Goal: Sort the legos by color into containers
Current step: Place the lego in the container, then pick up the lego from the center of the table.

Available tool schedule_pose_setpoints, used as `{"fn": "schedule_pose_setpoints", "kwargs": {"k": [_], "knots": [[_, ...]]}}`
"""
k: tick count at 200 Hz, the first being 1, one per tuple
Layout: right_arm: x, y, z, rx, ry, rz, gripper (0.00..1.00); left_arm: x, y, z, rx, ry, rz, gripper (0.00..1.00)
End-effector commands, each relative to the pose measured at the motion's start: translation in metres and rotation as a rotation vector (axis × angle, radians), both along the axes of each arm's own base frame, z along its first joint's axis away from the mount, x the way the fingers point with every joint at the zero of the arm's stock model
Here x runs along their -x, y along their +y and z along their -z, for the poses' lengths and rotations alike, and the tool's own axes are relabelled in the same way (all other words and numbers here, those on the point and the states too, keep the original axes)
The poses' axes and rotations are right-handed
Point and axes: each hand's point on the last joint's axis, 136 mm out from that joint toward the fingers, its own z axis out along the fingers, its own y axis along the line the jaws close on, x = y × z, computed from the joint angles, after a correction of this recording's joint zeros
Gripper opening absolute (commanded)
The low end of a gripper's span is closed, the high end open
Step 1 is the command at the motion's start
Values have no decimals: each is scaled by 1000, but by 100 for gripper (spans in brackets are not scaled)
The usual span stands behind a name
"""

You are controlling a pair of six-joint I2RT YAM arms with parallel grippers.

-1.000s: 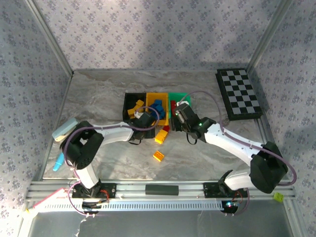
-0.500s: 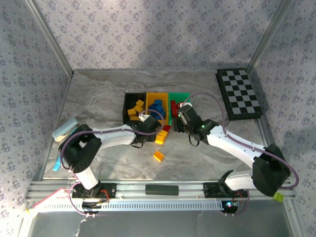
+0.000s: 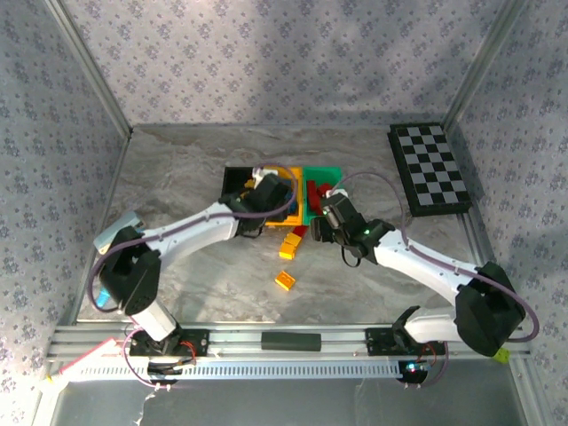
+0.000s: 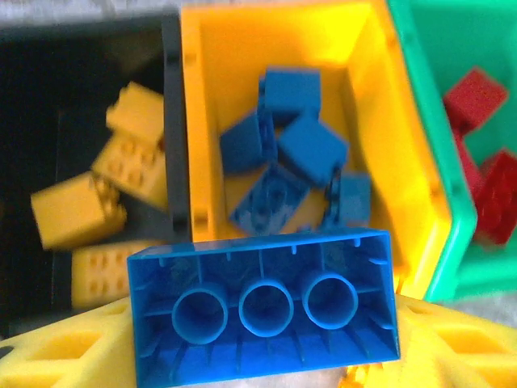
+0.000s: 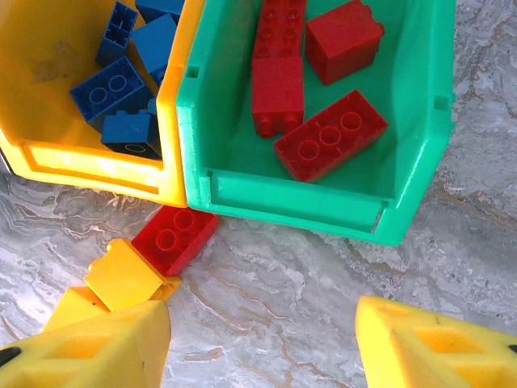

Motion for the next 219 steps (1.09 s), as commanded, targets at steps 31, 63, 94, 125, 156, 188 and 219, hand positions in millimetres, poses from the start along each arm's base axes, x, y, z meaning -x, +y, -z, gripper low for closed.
{"fn": "schedule_pose_setpoints", "kwargs": {"k": [31, 63, 94, 125, 156, 188, 219], "knots": [[26, 4, 6, -50, 41, -9, 64, -64, -9, 11, -99, 83, 40, 69], [41, 12, 11, -52, 57, -27, 64, -75, -12, 17, -144, 96, 45, 81], [47, 22, 19, -49, 76, -44, 65, -68, -11, 8, -121, 75, 50, 85], [50, 43, 34, -50, 119, -83, 66, -44, -8, -12, -62, 14, 70, 85], [46, 65, 43, -35, 142, -99, 68, -13, 7, -17, -12, -30, 55, 85], [39, 89, 48, -58, 165, -116, 72, 18, 28, -14, 33, -62, 33, 85], [36, 107, 56, -34, 201, -133, 72, 41, 49, -4, 62, -69, 2, 85]]}}
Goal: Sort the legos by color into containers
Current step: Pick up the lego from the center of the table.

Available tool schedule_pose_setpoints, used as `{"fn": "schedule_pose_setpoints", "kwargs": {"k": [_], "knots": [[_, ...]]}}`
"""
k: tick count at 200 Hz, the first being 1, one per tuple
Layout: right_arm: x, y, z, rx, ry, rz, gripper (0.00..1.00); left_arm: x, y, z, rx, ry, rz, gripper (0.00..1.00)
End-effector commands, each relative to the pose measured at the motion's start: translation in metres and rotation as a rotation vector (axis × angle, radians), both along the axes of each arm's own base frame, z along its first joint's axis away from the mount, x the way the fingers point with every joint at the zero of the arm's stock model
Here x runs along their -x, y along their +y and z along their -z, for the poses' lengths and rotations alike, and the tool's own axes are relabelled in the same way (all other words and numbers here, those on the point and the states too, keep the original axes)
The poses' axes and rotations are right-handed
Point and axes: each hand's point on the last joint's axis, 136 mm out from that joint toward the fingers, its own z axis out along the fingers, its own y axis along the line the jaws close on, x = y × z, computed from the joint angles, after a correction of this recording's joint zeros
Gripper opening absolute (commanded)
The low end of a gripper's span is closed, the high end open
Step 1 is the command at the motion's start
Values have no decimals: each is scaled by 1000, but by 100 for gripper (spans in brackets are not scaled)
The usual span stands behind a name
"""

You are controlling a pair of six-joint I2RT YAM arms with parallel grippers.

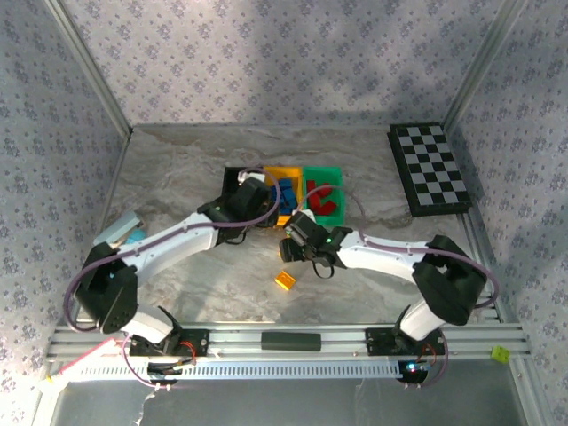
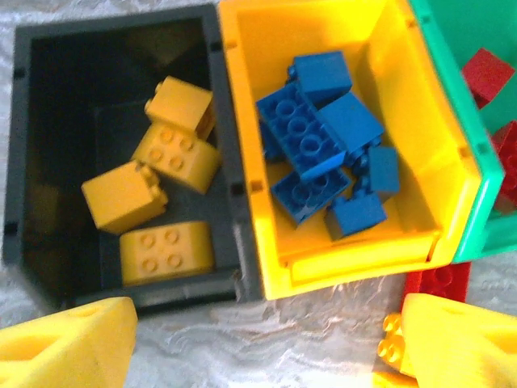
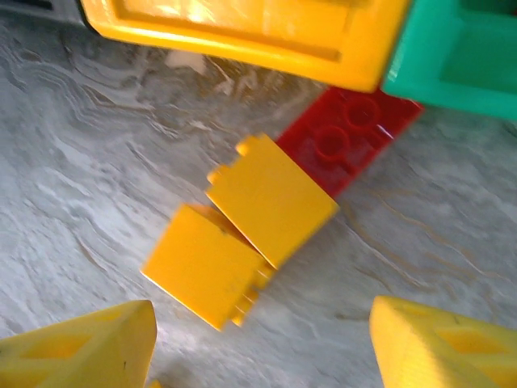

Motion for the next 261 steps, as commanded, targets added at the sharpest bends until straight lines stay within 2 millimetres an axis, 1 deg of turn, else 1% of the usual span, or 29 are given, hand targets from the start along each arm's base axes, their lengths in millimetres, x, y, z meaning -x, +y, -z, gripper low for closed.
{"fn": "schedule_pose_setpoints", "kwargs": {"k": [1, 19, 36, 59, 82, 87, 112, 125, 147, 166, 203, 205, 208, 226, 245, 249, 256, 258, 261], "knots": [[-2, 19, 0, -18, 24, -5, 72, 8, 11, -5, 57, -44, -51, 85], [0, 22, 11, 3, 58, 14, 72, 17, 24, -1, 61, -52, -73, 85], [1, 18, 21, 29, 84, 59, 72, 24, 35, 1, 61, -65, -90, 85], [5, 18, 28, 30, 100, 89, 71, 30, 44, 3, 63, -77, -100, 85], [6, 28, 34, 13, 120, 84, 70, 34, 50, 10, 51, -62, -107, 85], [6, 33, 33, 10, 118, 78, 70, 35, 52, 11, 48, -61, -110, 85], [2, 44, 36, 46, 110, 66, 68, 37, 59, 16, 48, -58, -126, 85], [-1, 47, 38, 65, 110, 64, 63, 39, 64, 17, 52, -58, -137, 86], [-3, 47, 38, 91, 101, 59, 52, 42, 73, 18, 57, -59, -153, 86], [-3, 48, 33, 100, 91, 46, 45, 45, 83, 19, 60, -62, -174, 85], [-1, 49, 19, 102, 67, 16, 43, 50, 103, 28, 66, -42, -215, 85], [-5, 56, 10, 83, 53, 13, 43, 50, 104, 28, 67, -40, -216, 86], [-7, 59, 5, 74, 44, 10, 43, 51, 105, 29, 69, -38, -220, 86], [-15, 66, -10, 72, 13, -19, 44, 56, 115, 36, 62, -17, -233, 86], [-34, 76, -30, 48, -23, -23, 44, 65, 123, 42, 58, 4, -240, 86], [-38, 79, -34, 58, -40, -54, 44, 67, 125, 44, 58, 9, -241, 86], [-47, 83, -41, 47, -56, -60, 44, 71, 127, 46, 61, 16, -239, 85], [-49, 85, -43, 43, -59, -63, 44, 72, 128, 48, 61, 21, -241, 89], [-53, 87, -46, 38, -67, -65, 44, 74, 129, 49, 62, 27, -242, 92]]}}
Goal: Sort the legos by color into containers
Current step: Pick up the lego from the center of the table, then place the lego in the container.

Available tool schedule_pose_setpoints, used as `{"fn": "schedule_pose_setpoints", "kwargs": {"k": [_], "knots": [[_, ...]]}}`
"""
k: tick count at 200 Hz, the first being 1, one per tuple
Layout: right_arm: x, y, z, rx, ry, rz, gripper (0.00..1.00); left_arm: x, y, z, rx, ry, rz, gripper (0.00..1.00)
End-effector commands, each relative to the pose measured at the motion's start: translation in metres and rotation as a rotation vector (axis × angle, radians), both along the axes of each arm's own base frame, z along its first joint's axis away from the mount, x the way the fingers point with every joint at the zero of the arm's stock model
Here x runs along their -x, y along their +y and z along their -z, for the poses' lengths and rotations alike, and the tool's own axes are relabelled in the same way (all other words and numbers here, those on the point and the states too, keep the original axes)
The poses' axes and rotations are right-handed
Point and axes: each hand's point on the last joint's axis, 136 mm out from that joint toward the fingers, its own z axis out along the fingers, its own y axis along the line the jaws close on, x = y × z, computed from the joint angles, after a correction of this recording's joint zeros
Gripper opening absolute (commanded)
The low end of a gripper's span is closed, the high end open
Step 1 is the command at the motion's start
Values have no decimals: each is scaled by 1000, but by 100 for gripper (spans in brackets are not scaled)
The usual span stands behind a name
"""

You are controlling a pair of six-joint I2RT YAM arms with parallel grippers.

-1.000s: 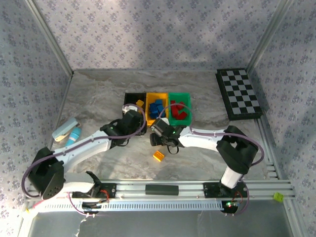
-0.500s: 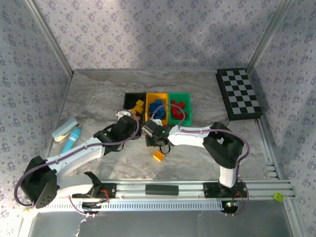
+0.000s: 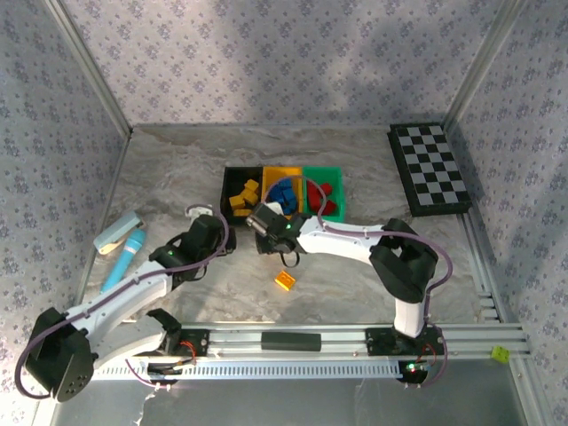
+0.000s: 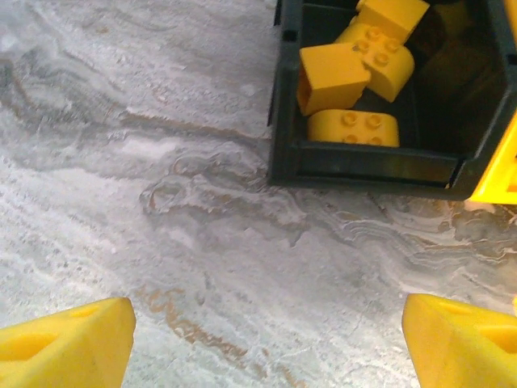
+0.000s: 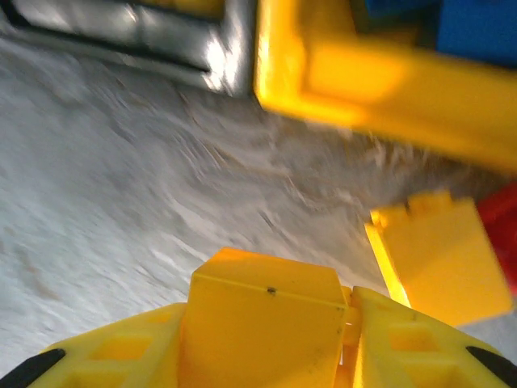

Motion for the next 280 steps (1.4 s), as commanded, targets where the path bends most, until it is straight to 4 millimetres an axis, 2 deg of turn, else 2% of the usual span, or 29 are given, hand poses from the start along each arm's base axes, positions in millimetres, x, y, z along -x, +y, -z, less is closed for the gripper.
{"fn": "schedule_pose_setpoints", "kwargs": {"k": [1, 24, 53, 87, 110, 129, 141, 167, 213, 238, 280], "knots": [[-31, 11, -34, -5, -87, -40, 44, 15, 9, 10, 13, 47, -6, 93], [-62, 29, -52, -44, -121, -58, 45, 27, 11, 18, 35, 100, 3, 95], [-105, 51, -64, -76, -137, -66, 46, 42, 5, 32, 89, 163, 28, 95], [-157, 73, -67, -107, -160, -51, 48, 58, -14, 43, 179, 233, 121, 92], [-175, 84, -61, -130, -153, -47, 49, 66, -19, 48, 197, 272, 153, 91], [-186, 93, -60, -164, -150, -50, 58, 70, -23, 49, 219, 284, 176, 90], [-186, 99, -63, -180, -152, -64, 62, 72, -25, 49, 230, 288, 187, 90], [-179, 101, -74, -169, -179, -86, 64, 73, -33, 48, 262, 287, 212, 89], [-151, 84, -94, -141, -226, -117, 64, 74, -52, 43, 315, 278, 288, 88], [-131, 55, -94, -120, -242, -100, 64, 78, -72, 37, 376, 270, 379, 88], [-101, -11, -84, -53, -263, -23, 64, 90, -102, 29, 393, 280, 533, 88]]}}
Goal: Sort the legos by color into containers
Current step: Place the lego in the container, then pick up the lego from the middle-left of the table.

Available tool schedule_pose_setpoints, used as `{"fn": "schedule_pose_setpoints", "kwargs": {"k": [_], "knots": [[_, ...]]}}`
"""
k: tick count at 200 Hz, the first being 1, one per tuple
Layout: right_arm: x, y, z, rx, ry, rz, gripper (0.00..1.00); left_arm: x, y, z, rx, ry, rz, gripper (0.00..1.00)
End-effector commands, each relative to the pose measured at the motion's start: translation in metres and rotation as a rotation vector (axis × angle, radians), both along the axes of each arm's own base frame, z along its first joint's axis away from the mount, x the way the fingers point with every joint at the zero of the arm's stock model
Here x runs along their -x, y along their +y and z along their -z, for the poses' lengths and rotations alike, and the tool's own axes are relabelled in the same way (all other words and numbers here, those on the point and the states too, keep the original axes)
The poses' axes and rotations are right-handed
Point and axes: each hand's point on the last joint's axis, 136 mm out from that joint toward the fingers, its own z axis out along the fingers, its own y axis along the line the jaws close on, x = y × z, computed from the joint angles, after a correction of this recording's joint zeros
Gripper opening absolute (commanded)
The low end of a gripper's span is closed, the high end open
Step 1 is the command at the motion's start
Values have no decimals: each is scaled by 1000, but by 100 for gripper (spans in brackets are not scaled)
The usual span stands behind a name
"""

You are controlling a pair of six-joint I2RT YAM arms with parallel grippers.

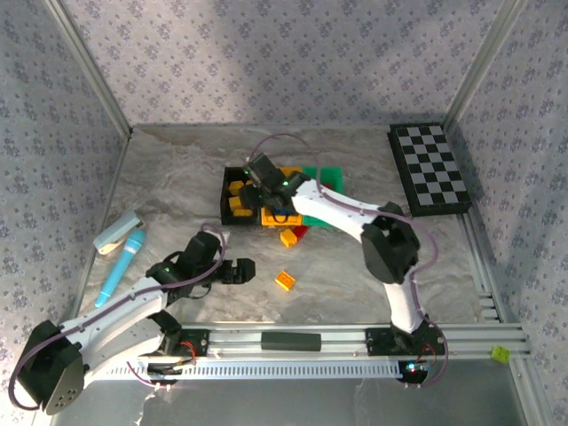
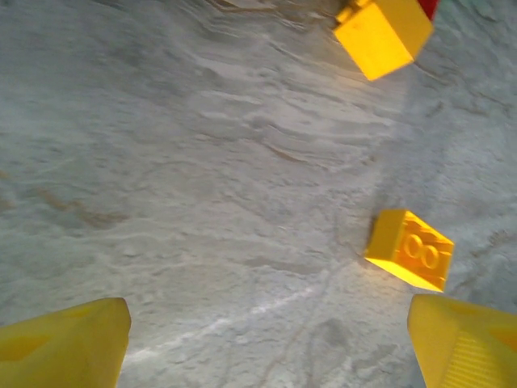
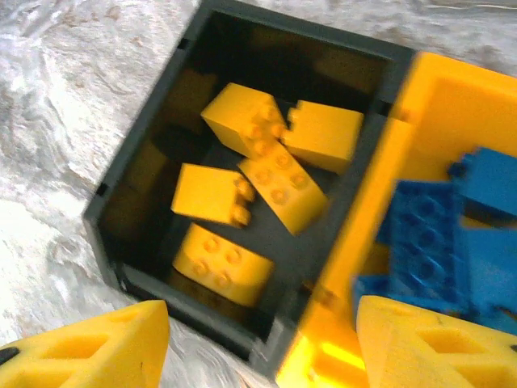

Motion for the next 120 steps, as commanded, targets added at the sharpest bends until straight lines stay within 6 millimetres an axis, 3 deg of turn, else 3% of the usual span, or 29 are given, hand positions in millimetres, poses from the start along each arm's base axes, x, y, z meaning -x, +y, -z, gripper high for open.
{"fn": "schedule_pose_setpoints", "kwargs": {"k": [1, 46, 60, 92, 120], "knots": [[3, -37, -16, 5, -86, 73, 64, 9, -25, -10, 49, -24, 131, 88], [22, -108, 10, 36, -49, 188, 64, 23, -59, -4, -19, -1, 293, 87], [35, -133, 28, 59, -25, 226, 65, 23, -67, 1, -76, -9, 302, 87], [48, -166, 46, 71, 6, 292, 65, 30, -94, 6, -104, -16, 357, 87], [54, -180, 49, 60, 6, 321, 65, 31, -101, 19, -240, -9, 408, 87]]}}
